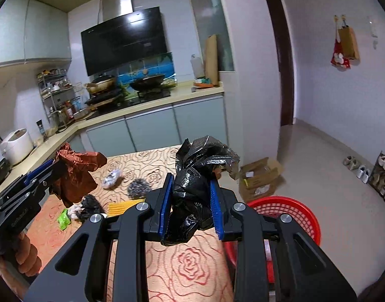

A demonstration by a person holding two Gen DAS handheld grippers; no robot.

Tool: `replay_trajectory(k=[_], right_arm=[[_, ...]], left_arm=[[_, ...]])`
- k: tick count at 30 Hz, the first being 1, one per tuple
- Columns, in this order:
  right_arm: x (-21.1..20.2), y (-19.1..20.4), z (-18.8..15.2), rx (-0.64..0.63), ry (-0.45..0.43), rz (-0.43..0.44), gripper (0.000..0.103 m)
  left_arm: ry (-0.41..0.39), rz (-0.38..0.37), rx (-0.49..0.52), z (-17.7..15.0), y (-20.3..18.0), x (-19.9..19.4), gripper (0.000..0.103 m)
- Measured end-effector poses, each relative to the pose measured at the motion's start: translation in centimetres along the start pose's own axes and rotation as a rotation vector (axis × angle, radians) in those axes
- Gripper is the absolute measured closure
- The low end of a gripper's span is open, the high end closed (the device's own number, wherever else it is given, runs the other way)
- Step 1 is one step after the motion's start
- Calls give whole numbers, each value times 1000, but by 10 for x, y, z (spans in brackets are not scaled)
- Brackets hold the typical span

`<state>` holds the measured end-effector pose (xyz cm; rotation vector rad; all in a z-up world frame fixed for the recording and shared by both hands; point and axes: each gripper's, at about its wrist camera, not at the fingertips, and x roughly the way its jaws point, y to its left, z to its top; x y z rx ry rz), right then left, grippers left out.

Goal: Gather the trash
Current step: 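Carry the brown cloth and black bag in both tools to the red wastebasket, then open the left tool releasing the cloth while the right tool releases the black bag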

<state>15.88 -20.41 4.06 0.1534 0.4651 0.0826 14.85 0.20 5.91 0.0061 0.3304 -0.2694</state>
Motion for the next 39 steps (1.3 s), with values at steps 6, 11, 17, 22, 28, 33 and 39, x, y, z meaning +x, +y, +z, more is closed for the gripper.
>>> replay_trajectory(k=[6, 11, 17, 22, 28, 33, 39], right_arm=[[-4, -22, -1, 21, -7, -53, 75], [-7, -46, -3, 48, -9, -107, 75], [-8, -71, -10, 77, 1, -162, 75], [-7, -91, -19, 99, 22, -207, 75], [6, -112, -35, 124, 75, -246, 75], [20, -122, -44, 120, 118, -260, 75], [40, -135, -52, 113, 170, -273, 75]], left_arm=[[15, -56, 6, -2, -23, 21, 71], [26, -107, 27, -3, -44, 34, 71], [63, -190, 40, -8, -73, 55, 71], [115, -259, 61, -16, -98, 77, 71], [180, -315, 113, -32, -130, 105, 71], [236, -350, 118, -43, -147, 129, 71], [288, -377, 124, -55, -160, 152, 71]])
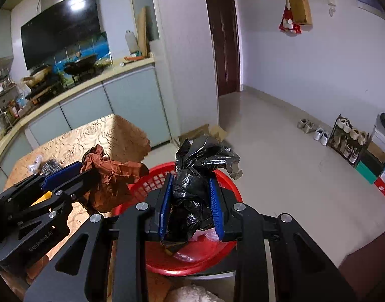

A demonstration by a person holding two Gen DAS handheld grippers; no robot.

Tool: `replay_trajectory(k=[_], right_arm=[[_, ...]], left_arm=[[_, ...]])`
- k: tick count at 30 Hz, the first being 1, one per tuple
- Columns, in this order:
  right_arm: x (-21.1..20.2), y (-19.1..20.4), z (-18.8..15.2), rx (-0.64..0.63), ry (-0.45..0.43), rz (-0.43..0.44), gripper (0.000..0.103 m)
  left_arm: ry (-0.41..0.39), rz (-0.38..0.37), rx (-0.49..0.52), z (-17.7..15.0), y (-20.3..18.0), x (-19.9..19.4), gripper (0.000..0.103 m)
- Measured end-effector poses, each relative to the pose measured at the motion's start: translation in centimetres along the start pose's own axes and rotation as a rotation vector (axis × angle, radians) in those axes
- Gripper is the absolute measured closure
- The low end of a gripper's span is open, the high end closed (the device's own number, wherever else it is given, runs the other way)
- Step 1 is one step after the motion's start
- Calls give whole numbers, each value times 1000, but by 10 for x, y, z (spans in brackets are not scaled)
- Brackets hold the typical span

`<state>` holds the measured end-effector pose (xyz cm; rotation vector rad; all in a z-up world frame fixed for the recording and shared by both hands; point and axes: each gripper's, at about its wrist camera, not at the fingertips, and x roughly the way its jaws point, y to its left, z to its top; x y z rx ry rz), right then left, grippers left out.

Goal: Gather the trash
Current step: 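Open the left tool releasing the cloth while the right tool releases the black bag, then move both open tools back over the trash on the table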

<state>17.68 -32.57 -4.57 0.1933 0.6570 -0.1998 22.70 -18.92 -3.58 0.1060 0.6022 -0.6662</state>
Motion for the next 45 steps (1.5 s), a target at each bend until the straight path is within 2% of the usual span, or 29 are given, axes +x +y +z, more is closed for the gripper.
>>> replay_trajectory(k=[8, 17, 19, 21, 24, 35, 40, 45], right_arm=[[32, -12, -14, 11, 85, 17, 75], [52, -16, -22, 31, 134, 39, 73], [52, -16, -21, 34, 128, 46, 70], [52, -15, -21, 38, 121, 56, 59], [49, -14, -20, 46, 110, 62, 51], [29, -13, -17, 65, 62, 64, 49], [14, 1, -13, 47, 17, 72, 48], [-4, 23, -9, 6, -41, 84, 41]], left_arm=[[60, -7, -5, -6, 1, 30, 69], [84, -9, -9, -10, 2, 41, 59], [72, -7, -10, -9, 2, 40, 54], [65, -9, -7, -9, 1, 38, 50], [53, -10, -8, -7, 1, 33, 44], [-13, 26, -29, 1, 13, 2, 37], [-58, 53, -48, 3, 23, -21, 33], [-95, 91, -85, 1, 38, -47, 27]])
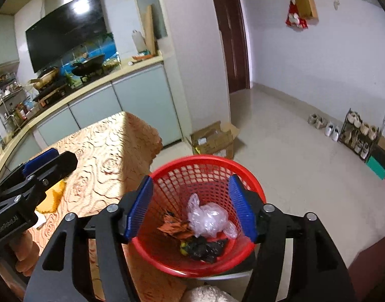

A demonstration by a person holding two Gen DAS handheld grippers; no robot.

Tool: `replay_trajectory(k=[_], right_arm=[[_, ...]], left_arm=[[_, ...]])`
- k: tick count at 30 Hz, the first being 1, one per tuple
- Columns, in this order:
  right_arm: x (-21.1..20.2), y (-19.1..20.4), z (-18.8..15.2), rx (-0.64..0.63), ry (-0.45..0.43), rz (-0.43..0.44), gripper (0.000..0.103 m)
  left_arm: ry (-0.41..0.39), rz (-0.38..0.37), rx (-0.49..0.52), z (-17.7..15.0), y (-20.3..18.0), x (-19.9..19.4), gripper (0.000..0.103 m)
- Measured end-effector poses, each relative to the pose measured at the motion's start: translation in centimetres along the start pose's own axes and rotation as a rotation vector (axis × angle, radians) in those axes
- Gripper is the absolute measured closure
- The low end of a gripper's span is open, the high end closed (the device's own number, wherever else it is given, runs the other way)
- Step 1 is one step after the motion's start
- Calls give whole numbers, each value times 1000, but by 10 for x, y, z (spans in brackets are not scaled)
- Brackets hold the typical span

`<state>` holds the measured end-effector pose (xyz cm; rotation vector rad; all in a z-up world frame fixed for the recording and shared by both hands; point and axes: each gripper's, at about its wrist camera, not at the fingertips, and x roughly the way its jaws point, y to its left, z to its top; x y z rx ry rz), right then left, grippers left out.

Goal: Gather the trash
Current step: 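Move both open tools back over the trash on the table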

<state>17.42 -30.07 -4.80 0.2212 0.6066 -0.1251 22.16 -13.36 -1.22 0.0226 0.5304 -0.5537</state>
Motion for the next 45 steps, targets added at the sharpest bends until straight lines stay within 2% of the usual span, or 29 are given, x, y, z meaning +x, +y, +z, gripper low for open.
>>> replay_trajectory(k=[4, 6, 8, 20, 24, 30, 37, 41, 45], right_arm=[[-8, 23, 3, -36, -18, 35, 38], [-11, 36, 5, -57, -28, 51, 28], [-13, 47, 5, -73, -35, 60, 24], [-15, 118, 5, -161, -29, 164, 23], [-15, 145, 1, -198, -18, 206, 23], [-10, 181, -10, -247, 14, 271, 23], [0, 210, -19, -284, 53, 309, 23], [6, 226, -25, -304, 78, 323, 23], [9, 238, -33, -325, 100, 336, 23]], left_arm=[[-31, 38, -34, -3, 18, -24, 24], [-48, 65, -45, -6, 27, -37, 24], [-63, 93, -55, -8, 36, -50, 23], [-118, 241, -123, -19, 91, -108, 20], [-124, 319, -143, -28, 114, -127, 20], [-102, 477, -227, -52, 173, -160, 20], [-46, 672, -327, -90, 244, -203, 20], [-20, 732, -372, -111, 273, -222, 20], [28, 724, -388, -129, 291, -227, 20]])
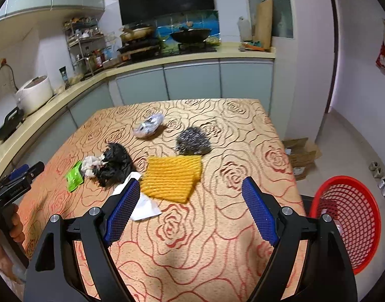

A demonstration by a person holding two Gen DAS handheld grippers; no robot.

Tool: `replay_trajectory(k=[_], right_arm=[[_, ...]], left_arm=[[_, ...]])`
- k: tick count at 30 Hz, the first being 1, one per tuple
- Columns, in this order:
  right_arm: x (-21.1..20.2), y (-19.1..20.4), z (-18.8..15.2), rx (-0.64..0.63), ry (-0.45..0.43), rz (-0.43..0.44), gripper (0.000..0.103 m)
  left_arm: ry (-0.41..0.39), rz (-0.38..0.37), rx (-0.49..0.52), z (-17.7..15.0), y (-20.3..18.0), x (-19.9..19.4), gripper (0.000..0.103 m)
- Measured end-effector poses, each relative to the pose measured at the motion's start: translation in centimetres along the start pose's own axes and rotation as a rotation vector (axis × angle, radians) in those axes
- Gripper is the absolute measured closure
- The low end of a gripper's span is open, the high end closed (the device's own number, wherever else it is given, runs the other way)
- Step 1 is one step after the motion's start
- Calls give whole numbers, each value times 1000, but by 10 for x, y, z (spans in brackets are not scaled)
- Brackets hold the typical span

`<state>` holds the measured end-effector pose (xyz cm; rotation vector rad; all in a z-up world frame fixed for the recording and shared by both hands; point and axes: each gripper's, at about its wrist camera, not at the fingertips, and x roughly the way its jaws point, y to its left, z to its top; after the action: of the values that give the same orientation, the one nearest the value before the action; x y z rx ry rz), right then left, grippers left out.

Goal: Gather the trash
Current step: 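Move both open tools back over the trash on the table, then grasp the green snack packet with the left tool while the right tool grasps the yellow foam net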

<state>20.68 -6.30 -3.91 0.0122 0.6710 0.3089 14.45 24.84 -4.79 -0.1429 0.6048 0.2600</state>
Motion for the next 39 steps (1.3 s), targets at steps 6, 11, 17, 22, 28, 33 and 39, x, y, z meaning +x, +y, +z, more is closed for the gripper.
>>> replay_trajectory(k=[6, 11, 17, 22, 28, 33, 39], right_arm=[[9, 5, 1, -2, 19, 4, 23], [15, 1, 3, 5, 28, -10, 23], [22, -7, 4, 20, 37, -26, 23], [28, -15, 6, 35, 46, -36, 23], [37, -19, 7, 55, 61, -27, 23], [45, -19, 7, 57, 80, -21, 23], [57, -16, 7, 67, 110, 1, 23]], left_arm=[[89, -34, 45, -8, -7, 29, 20], [117, -37, 95, -3, -19, 52, 20], [176, -48, 118, 3, -26, 81, 20], [233, -64, 135, 3, -31, 100, 34], [279, -72, 126, 2, -30, 111, 48], [273, -72, 124, 1, -28, 108, 61], [255, -61, 137, 2, -30, 104, 74]])
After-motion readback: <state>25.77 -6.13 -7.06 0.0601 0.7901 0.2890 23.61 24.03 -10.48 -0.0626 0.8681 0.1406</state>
